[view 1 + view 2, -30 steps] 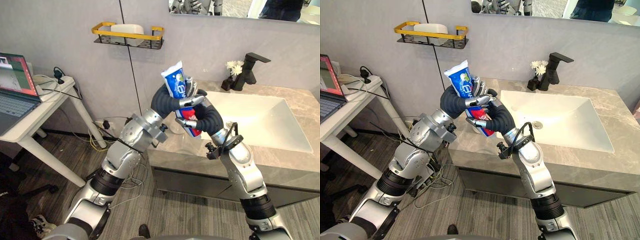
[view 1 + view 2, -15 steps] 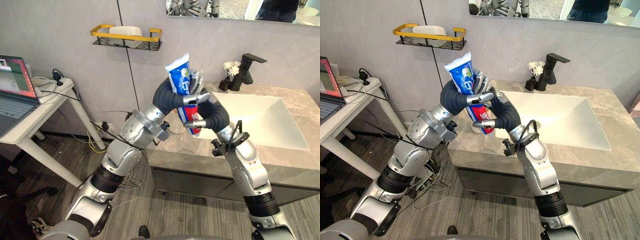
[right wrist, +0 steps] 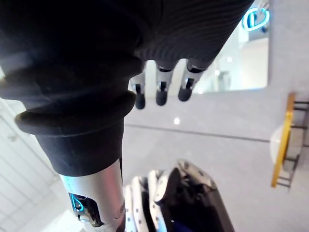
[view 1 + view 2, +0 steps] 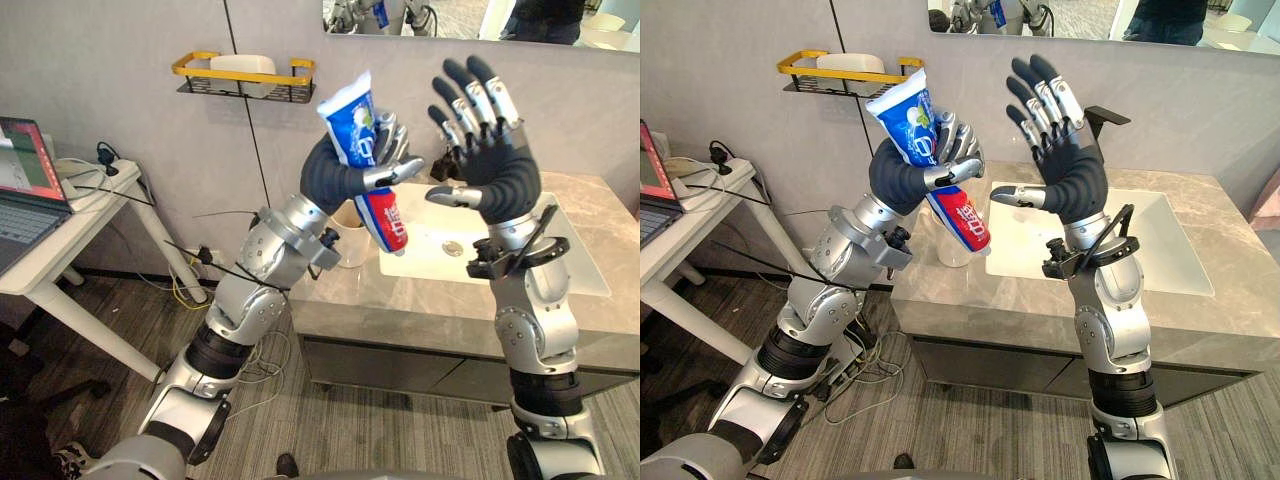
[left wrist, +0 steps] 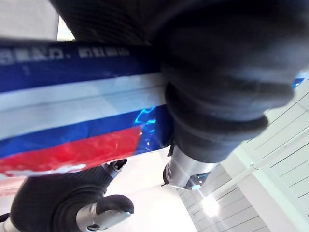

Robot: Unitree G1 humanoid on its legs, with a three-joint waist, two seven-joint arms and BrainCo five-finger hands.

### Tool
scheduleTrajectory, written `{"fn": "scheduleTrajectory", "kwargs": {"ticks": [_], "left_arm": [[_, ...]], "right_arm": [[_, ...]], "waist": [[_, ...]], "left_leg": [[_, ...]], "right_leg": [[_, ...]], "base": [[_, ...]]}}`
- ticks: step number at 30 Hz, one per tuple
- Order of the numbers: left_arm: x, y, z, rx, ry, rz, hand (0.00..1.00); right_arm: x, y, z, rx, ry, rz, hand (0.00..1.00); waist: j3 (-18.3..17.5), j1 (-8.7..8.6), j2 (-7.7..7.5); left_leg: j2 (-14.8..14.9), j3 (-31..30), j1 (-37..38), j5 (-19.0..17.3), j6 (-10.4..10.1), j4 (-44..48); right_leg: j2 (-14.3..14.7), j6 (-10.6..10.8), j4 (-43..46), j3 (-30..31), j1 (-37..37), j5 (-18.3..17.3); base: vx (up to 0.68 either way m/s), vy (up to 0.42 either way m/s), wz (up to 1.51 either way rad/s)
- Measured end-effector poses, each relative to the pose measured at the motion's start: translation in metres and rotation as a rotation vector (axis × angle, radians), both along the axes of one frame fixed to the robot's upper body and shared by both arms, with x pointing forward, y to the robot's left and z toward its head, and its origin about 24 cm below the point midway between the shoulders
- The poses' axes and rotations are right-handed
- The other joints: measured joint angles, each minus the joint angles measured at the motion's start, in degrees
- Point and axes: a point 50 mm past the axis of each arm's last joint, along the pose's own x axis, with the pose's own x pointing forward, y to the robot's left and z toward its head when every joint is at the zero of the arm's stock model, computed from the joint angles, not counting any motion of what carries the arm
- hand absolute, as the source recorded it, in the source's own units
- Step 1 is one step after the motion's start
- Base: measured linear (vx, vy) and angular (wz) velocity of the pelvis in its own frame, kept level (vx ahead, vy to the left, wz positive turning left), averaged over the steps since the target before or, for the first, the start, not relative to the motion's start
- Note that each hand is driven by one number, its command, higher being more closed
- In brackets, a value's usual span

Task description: Organize washtable

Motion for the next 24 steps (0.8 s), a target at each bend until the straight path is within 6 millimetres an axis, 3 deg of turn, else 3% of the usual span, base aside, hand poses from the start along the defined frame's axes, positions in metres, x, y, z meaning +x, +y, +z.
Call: {"fn": "scheduleTrajectory", "kwargs": {"ticks": [3,4,7,10,13,16,19,24], "left_arm": [[0.001,0.0,0.005,-0.033,-0.004,0.018,1.0],[0.002,0.002,0.009,-0.04,-0.019,0.048,1.0],[0.006,0.006,0.016,-0.037,-0.056,0.105,1.0],[0.03,0.011,0.032,0.016,-0.085,0.221,1.0],[0.047,0.014,0.049,0.084,-0.131,0.34,1.0],[0.05,0.013,0.059,0.102,-0.171,0.396,1.0],[0.051,0.014,0.06,0.107,-0.183,0.419,1.0],[0.055,0.029,0.064,0.078,-0.194,0.509,1.0]], "right_arm": [[0.0,0.005,-0.024,0.081,0.102,0.064,0.0],[-0.001,0.011,-0.051,0.131,0.228,0.124,0.0],[-0.011,0.021,-0.103,0.174,0.476,0.208,0.0],[-0.041,0.034,-0.157,0.199,0.743,0.319,0.0],[-0.07,0.047,-0.188,0.228,0.899,0.417,0.0],[-0.092,0.05,-0.209,0.297,0.999,0.429,0.0],[-0.102,0.05,-0.226,0.334,1.072,0.416,0.0],[-0.103,0.051,-0.229,0.338,1.077,0.398,0.0]], "waist": [[0.0,0.11,0.04],[0.0,-0.01,0.04],[-0.1,0.18,0.05],[-0.1,-0.28,0.04],[-0.1,-2.13,0.03],[-0.2,-3.29,-0.14],[-0.3,-3.39,-0.23],[-0.4,-3.22,-0.44]], "left_leg": [[0.3,1.0,0.0,0.0,0.0,0.0],[0.4,1.2,0.0,0.0,0.0,0.0],[0.6,2.6,0.0,0.0,-0.1,0.0],[0.7,4.1,-0.2,-0.2,-0.1,-0.1],[0.8,4.4,-1.1,-0.3,-0.3,-0.1],[0.9,5.3,-1.8,-0.2,-0.1,-0.1],[1.0,5.5,-2.0,-0.2,-0.1,-0.1],[1.1,5.5,-2.7,-0.2,-0.1,0.0]], "right_leg": [[0.2,-0.2,0.0,0.9,-0.7,0.2],[0.2,-0.3,0.0,1.3,-0.9,0.2],[0.3,-0.6,0.0,2.6,-2.1,0.2],[0.3,-1.2,0.1,4.1,-3.2,0.4],[0.4,-1.4,0.2,5.1,-4.5,0.6],[0.4,-1.7,0.3,5.6,-5.8,0.8],[0.6,-1.7,0.3,5.7,-6.1,0.8],[0.6,-1.7,0.3,5.8,-6.8,0.8]], "base": [[-0.01,-0.017,-0.18],[0.0,-0.012,-0.09],[-0.03,-0.009,-0.22],[-0.01,-0.011,-0.27],[-0.02,-0.01,-0.14],[0.0,-0.012,-0.14],[0.01,-0.006,-0.02],[0.0,0.0,0.0]]}}
